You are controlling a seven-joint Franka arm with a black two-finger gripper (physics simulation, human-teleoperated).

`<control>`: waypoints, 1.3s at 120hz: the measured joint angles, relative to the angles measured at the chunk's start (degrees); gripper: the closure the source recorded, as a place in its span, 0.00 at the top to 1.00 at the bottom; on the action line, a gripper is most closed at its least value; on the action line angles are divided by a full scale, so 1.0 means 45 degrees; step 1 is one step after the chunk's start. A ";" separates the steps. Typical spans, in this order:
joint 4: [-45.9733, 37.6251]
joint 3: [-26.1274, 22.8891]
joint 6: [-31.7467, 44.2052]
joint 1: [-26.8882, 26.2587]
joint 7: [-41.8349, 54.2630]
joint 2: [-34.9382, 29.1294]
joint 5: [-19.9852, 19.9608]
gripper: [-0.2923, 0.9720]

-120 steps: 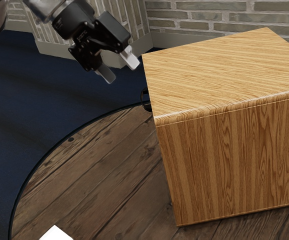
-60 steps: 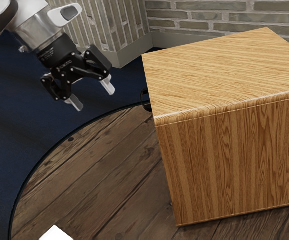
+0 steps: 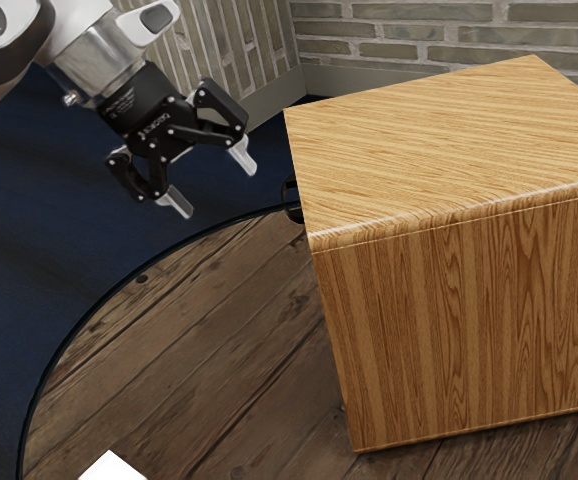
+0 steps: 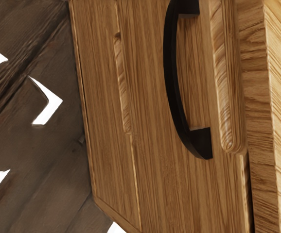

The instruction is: Pull the drawer handle with one arm to open the drawer

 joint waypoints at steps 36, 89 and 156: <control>-0.0836 -0.0667 0.0416 0.0409 -0.0632 -0.0089 0.0014 0.77; -0.1478 -0.0718 0.1055 0.0565 -0.1134 -0.0056 0.0103 0.77; -0.1479 -0.0646 0.2667 0.0659 -0.1397 0.0481 0.0434 0.77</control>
